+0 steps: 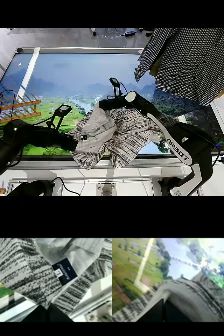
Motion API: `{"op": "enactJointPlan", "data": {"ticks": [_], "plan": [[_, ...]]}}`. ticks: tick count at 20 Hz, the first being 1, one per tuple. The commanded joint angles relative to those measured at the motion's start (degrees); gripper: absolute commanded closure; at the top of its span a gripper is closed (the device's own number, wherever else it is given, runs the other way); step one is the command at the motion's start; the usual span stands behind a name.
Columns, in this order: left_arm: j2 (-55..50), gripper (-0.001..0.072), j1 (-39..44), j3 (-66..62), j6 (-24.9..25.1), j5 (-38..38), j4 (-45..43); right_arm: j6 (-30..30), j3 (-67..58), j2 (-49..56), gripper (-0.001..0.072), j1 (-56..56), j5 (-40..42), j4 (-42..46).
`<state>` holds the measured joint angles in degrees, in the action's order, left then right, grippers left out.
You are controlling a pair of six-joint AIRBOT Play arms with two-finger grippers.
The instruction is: Fold the clothes and pants, and hang the long-sleeved shirts on hangers.
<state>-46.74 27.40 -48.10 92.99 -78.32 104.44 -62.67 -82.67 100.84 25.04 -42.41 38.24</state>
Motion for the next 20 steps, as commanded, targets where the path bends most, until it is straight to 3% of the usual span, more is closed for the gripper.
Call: {"op": "enactJointPlan", "data": {"ticks": [1,4,6,9,12,14,16,18,20], "plan": [[0.39,0.0684,-0.28,-1.57,-0.98,0.11,-11.21,-0.39,-7.19,-1.70,0.0671,-1.90,-5.66,-2.27],[2.12,0.0684,-1.18,-9.11,-6.84,1.68,-27.26,2.97,-16.22,-7.89,0.0671,-4.85,-9.75,-2.16],[4.02,0.0684,-1.18,-16.61,-8.37,6.67,-34.67,6.29,-21.66,-13.42,0.0671,-6.78,-12.74,-1.44],[5.14,0.0685,-1.05,-29.79,-6.08,20.63,-35.30,9.33,-28.22,-21.75,0.0672,-7.61,-13.22,1.07],[2.54,0.0685,-1.07,-42.77,0.46,31.28,-31.74,11.37,-34.07,-29.07,0.0672,-7.61,-10.84,2.27],[-1.22,0.0685,-1.07,-51.78,7.52,31.17,-27.50,12.20,-34.82,-34.03,0.0672,-7.61,-9.20,2.97],[-4.42,0.0685,-1.07,-56.85,10.21,28.15,-24.85,11.74,-34.49,-37.77,0.0672,-7.61,-12.41,6.71],[-6.34,0.0685,-1.07,-57.05,10.12,22.95,-24.87,5.18,-32.20,-39.76,0.0672,-7.61,-19.15,13.09],[-9.14,0.0685,-1.09,-56.89,9.40,13.11,-24.85,-2.05,-27.45,-39.93,0.0672,-7.61,-28.57,19.63]]}}
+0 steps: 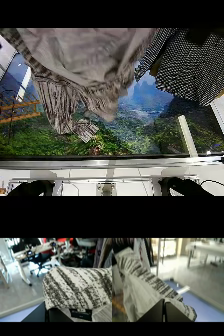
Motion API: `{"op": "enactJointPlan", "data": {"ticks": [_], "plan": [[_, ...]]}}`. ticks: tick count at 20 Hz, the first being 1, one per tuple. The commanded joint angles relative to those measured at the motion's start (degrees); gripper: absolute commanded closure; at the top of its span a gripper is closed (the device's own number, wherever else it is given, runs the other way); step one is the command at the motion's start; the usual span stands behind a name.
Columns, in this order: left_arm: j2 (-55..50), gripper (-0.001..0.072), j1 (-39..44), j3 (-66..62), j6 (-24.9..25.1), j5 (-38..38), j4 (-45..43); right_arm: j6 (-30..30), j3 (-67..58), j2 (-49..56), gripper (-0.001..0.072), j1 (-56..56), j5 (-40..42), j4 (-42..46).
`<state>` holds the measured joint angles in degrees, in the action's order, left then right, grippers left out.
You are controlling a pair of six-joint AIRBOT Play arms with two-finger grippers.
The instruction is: Fold the clothes and pants, and hang the long-sleeved shirts on hangers.
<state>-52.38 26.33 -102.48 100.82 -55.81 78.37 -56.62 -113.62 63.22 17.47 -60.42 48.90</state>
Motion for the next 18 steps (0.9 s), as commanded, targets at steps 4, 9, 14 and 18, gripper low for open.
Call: {"op": "enactJointPlan", "data": {"ticks": [4,9,14,18], "plan": [[-9.97,0.0684,0.00,3.72,1.01,-23.71,6.49,-10.43,25.11,-2.38,0.0672,1.07,-14.14,9.84],[-12.20,0.0684,-0.02,30.88,-0.37,-19.39,7.98,-9.66,55.98,-2.34,0.0670,5.18,-2.54,9.88],[-12.20,0.0685,0.00,44.44,-1.57,-15.93,7.82,1.07,68.37,-2.34,0.0120,12.72,-2.56,9.84],[-10.78,0.0684,0.00,44.54,-1.36,-15.43,7.78,8.59,61.70,-2.86,0.0120,12.74,3.54,13.90]]}}
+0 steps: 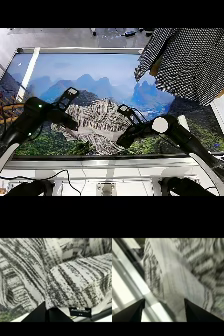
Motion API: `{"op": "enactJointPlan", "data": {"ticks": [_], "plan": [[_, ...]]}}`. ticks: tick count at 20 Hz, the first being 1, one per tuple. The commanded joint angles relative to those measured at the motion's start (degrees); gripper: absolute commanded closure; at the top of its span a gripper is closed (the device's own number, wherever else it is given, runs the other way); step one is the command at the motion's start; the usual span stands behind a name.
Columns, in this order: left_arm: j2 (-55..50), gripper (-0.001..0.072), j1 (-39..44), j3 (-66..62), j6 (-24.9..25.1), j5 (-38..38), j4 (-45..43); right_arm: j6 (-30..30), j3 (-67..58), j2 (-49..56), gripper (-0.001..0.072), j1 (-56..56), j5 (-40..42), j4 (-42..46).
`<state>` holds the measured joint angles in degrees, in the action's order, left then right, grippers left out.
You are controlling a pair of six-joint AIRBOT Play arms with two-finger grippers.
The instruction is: Fold the clothes and pants, and hang the long-sleeved shirts on hangers.
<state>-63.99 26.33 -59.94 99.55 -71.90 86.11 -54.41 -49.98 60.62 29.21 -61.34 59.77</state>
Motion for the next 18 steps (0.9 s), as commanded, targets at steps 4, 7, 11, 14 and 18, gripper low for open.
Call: {"op": "enactJointPlan", "data": {"ticks": [4,7,11,14,18], "plan": [[3.41,0.0684,0.00,2.01,-0.07,1.07,-0.04,10.56,-7.52,-0.07,0.0121,0.87,18.51,11.65],[4.04,0.0684,-0.02,2.01,-0.07,1.07,-0.15,10.54,-8.35,1.40,0.0124,-3.08,17.94,11.10],[4.04,0.0683,0.00,2.01,-0.09,1.09,-0.15,11.67,-8.33,10.93,0.0117,-9.84,4.83,0.44],[4.04,0.0683,-0.02,2.01,-0.09,1.09,-0.13,15.06,-8.35,18.91,0.0117,-10.03,-0.20,-8.87],[4.04,0.0683,0.00,2.01,-0.09,1.09,-0.13,20.24,-8.35,23.67,0.0117,-8.70,-5.09,-20.06]]}}
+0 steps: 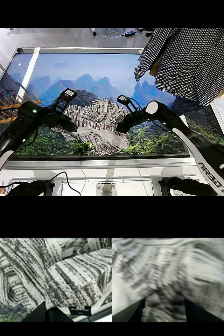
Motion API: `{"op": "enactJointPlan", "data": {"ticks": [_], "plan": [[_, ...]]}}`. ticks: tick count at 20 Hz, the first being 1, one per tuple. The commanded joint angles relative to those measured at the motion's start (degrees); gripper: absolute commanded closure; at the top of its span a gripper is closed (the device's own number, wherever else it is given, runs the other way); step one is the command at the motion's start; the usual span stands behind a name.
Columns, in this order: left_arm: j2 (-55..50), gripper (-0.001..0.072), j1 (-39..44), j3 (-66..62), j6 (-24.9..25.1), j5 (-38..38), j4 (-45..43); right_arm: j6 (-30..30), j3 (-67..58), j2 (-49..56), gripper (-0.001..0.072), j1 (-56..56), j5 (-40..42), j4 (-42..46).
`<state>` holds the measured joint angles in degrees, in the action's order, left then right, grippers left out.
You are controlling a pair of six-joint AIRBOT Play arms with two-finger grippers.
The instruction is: Fold the clothes and pants, and hang the long-sleeved shirts on hangers.
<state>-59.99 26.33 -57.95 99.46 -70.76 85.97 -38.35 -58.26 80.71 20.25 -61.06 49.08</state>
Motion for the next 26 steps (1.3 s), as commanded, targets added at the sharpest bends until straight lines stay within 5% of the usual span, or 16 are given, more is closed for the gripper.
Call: {"op": "enactJointPlan", "data": {"ticks": [1,4,5,8,9,18,19,20,21,26], "plan": [[0.04,0.0684,0.00,0.02,0.00,-0.04,0.00,5.84,-0.22,3.48,0.0118,0.52,-7.19,-11.56],[0.02,0.0684,0.00,0.02,0.00,-0.04,0.00,6.54,-2.19,3.02,0.0138,0.50,-11.69,-13.66],[0.00,0.0684,0.00,0.02,0.00,-0.04,0.00,6.51,-2.86,2.93,0.0198,0.50,-11.87,-13.66],[0.00,0.0684,-0.02,0.02,0.00,-0.09,0.00,6.19,-3.72,2.86,0.0647,0.50,-11.19,-13.07],[0.00,0.0684,-0.02,0.02,0.00,-0.07,-0.02,6.01,-3.72,2.86,0.0667,0.50,-11.34,-12.55],[0.00,0.0683,-0.02,0.04,-0.02,-0.09,0.00,1.51,-3.72,1.07,0.0647,0.09,-7.89,-5.18],[0.00,0.0683,-0.02,0.04,0.00,-0.09,0.02,1.53,-3.72,0.33,0.0493,-0.02,-7.50,-4.13],[0.00,0.0683,0.00,0.04,0.00,-0.09,0.02,1.40,-3.72,-0.37,0.0263,-0.02,-7.23,-3.17],[0.00,0.0683,-0.02,0.04,-0.02,-0.09,0.02,0.55,-3.72,-1.05,0.0177,-0.02,-7.23,-2.91],[0.00,0.0683,0.00,0.04,-0.02,-0.11,0.04,-10.60,-3.72,-3.63,0.0198,-0.02,-8.70,-0.20]]}}
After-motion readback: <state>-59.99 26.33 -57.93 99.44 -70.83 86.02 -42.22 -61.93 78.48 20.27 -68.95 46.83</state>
